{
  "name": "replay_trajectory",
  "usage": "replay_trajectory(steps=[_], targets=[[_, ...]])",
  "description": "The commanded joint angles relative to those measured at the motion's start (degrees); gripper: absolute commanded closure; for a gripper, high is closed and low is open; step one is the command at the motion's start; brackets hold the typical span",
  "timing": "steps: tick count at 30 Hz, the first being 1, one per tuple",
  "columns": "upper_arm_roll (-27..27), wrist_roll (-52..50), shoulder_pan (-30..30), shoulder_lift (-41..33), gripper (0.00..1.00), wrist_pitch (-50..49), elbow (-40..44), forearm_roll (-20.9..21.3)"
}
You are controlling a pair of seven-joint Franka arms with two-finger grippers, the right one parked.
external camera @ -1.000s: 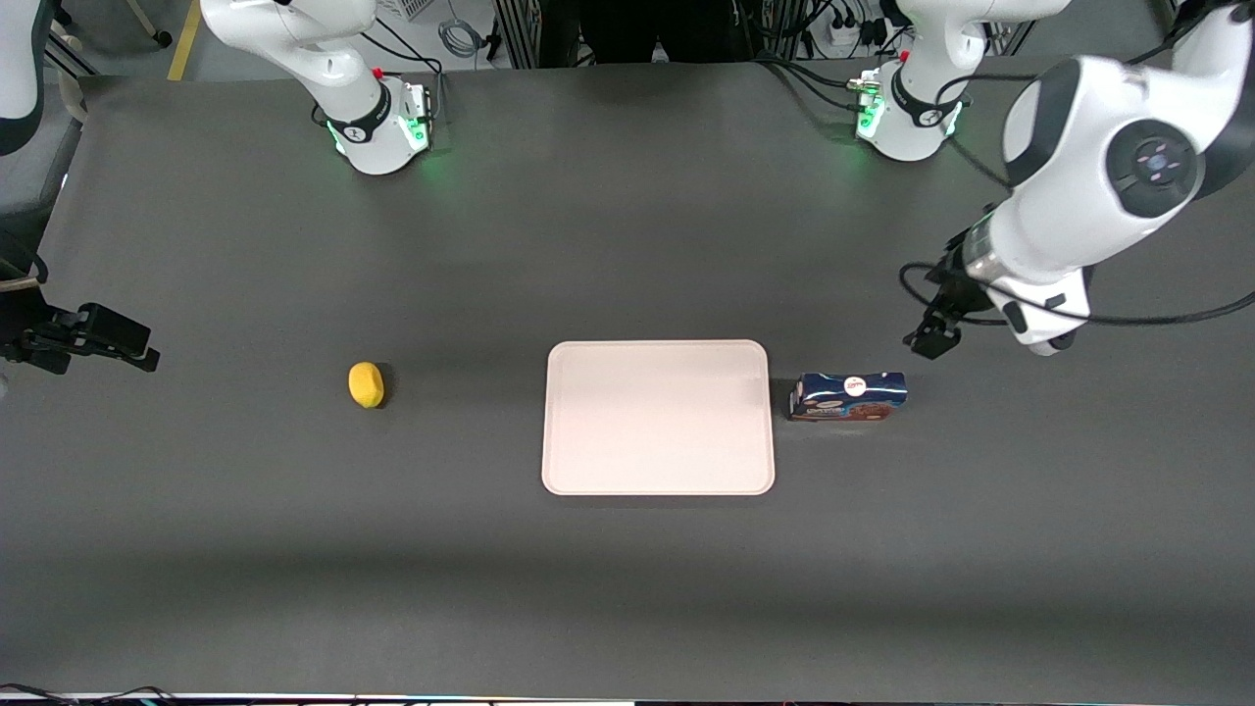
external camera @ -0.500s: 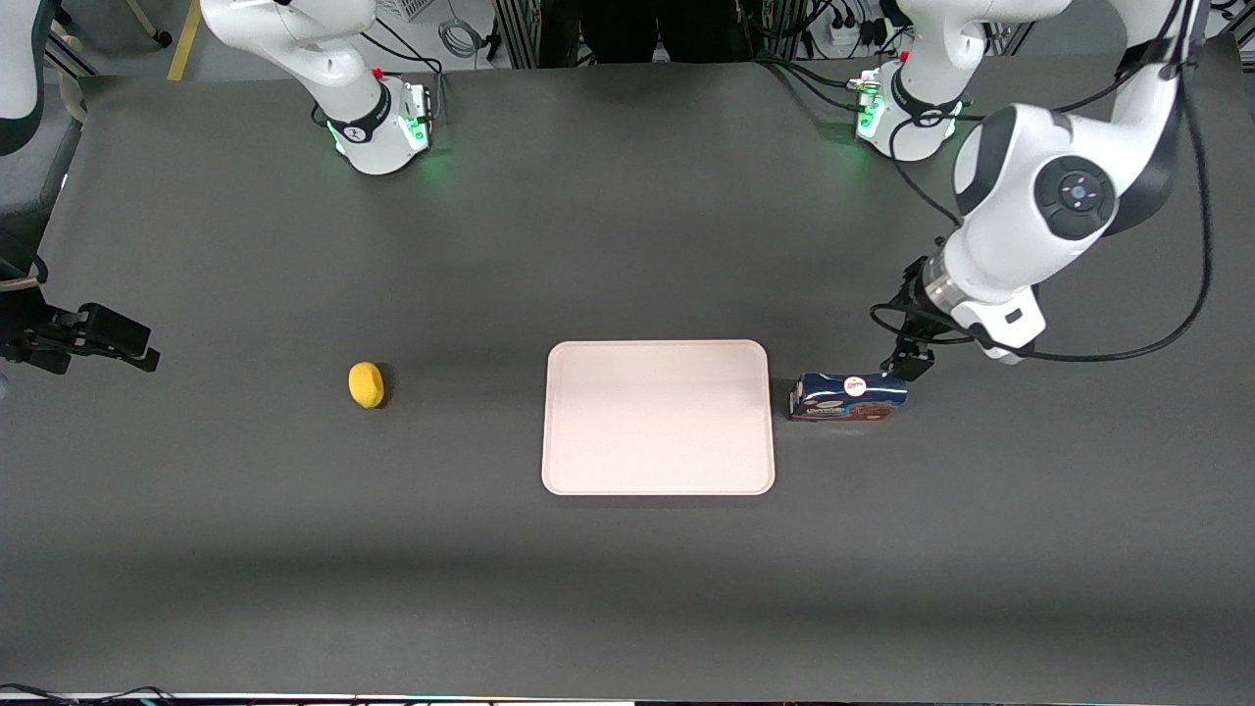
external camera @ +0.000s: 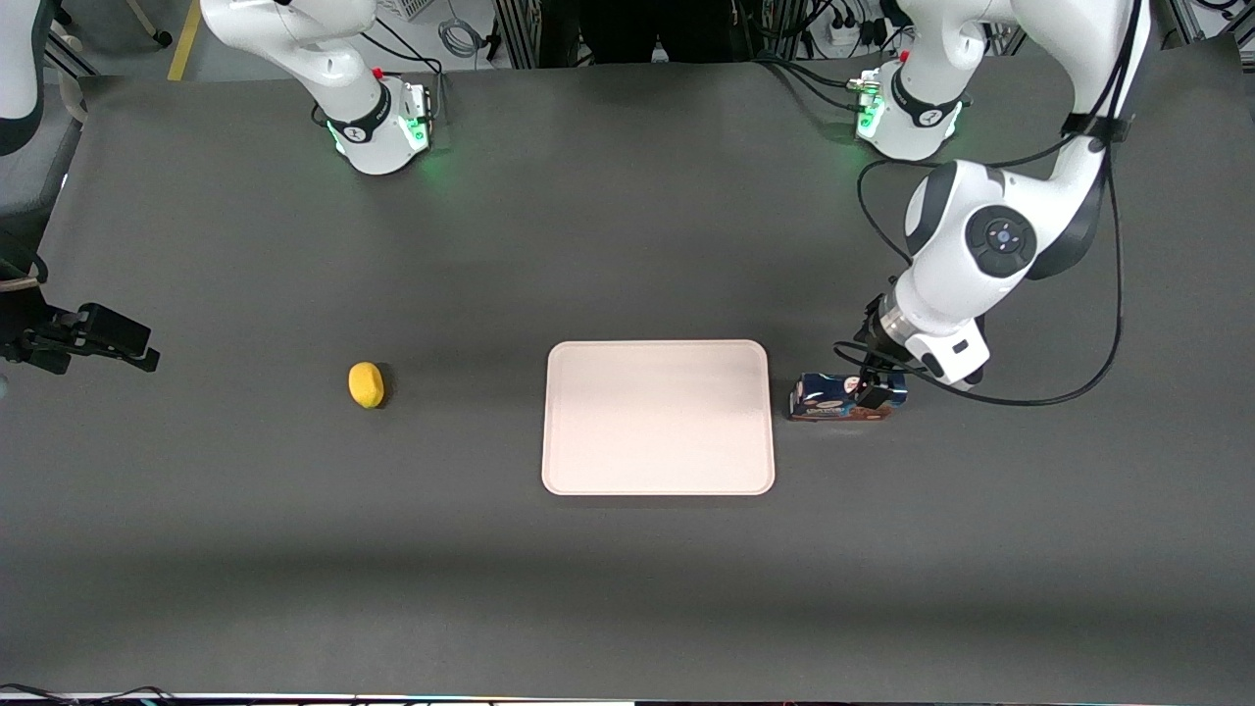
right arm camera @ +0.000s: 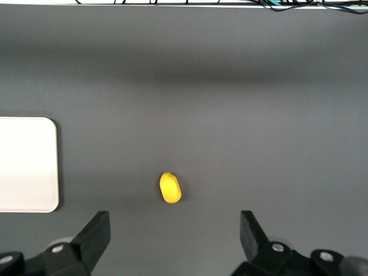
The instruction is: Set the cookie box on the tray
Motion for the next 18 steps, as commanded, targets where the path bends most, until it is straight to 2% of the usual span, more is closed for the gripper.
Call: replay_trajectory(steps=[1, 7, 18], targets=[[-3.47, -13.07, -0.46, 7.26, 0.00, 2.96, 1.94, -0.30], [-4.61, -22.40, -1.34, 13.24, 0.00, 8.41, 1.77, -0.30], [-4.53, -27.59, -3.19, 23.09, 0.00, 21.85, 1.06, -0.74]])
